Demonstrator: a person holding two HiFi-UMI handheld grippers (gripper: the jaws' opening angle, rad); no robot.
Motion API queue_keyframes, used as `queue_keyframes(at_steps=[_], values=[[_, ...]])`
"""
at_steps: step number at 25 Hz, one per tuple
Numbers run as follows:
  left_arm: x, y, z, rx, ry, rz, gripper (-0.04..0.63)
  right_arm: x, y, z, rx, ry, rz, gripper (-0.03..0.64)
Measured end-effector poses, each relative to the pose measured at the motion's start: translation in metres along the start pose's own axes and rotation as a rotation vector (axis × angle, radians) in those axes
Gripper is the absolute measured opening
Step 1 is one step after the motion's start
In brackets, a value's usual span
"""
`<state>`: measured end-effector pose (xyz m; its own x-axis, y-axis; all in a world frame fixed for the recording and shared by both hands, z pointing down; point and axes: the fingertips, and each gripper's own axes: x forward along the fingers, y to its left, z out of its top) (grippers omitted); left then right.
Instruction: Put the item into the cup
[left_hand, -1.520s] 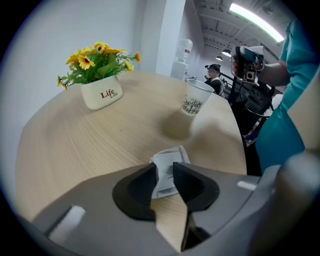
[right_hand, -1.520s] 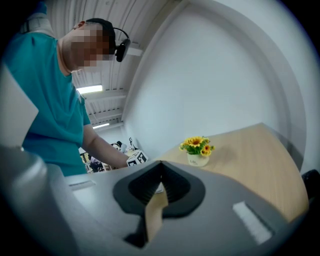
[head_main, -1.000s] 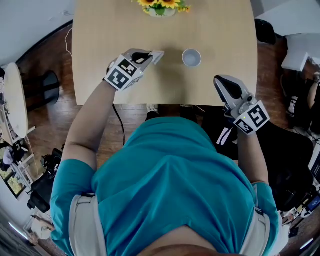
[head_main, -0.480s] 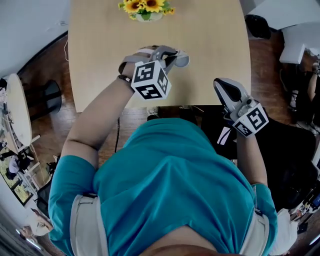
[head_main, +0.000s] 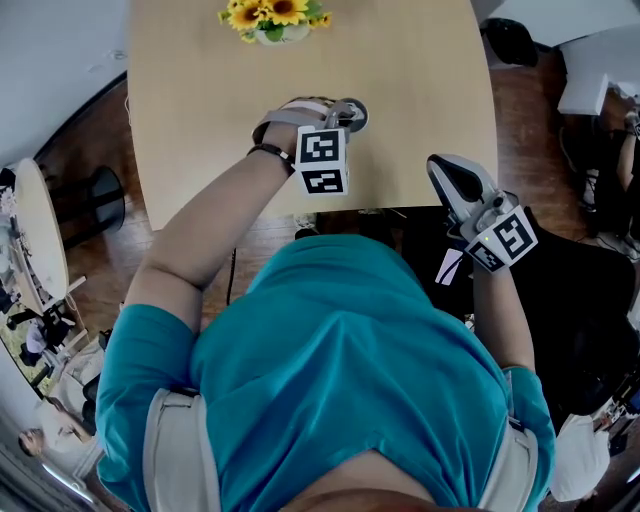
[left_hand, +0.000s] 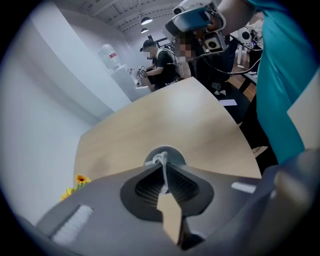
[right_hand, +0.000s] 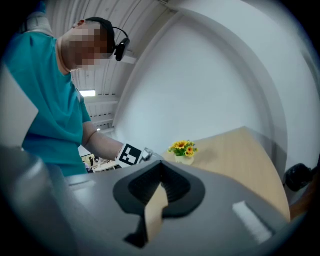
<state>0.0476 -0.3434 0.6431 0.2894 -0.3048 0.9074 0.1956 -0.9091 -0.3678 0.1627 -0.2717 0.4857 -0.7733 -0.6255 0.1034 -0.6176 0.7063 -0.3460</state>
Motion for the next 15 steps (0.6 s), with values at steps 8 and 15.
queue_keyframes(at_steps=[8, 15], values=[[0.023, -0.012, -0.002, -0.019, 0.016, -0.073, 0.023, -0.002, -0.002, -0.003, 0.006, -0.001, 0.000, 0.002], [0.016, -0.003, 0.007, -0.103, -0.055, -0.063, 0.053, -0.005, -0.004, 0.003, 0.002, -0.008, 0.006, 0.002]])
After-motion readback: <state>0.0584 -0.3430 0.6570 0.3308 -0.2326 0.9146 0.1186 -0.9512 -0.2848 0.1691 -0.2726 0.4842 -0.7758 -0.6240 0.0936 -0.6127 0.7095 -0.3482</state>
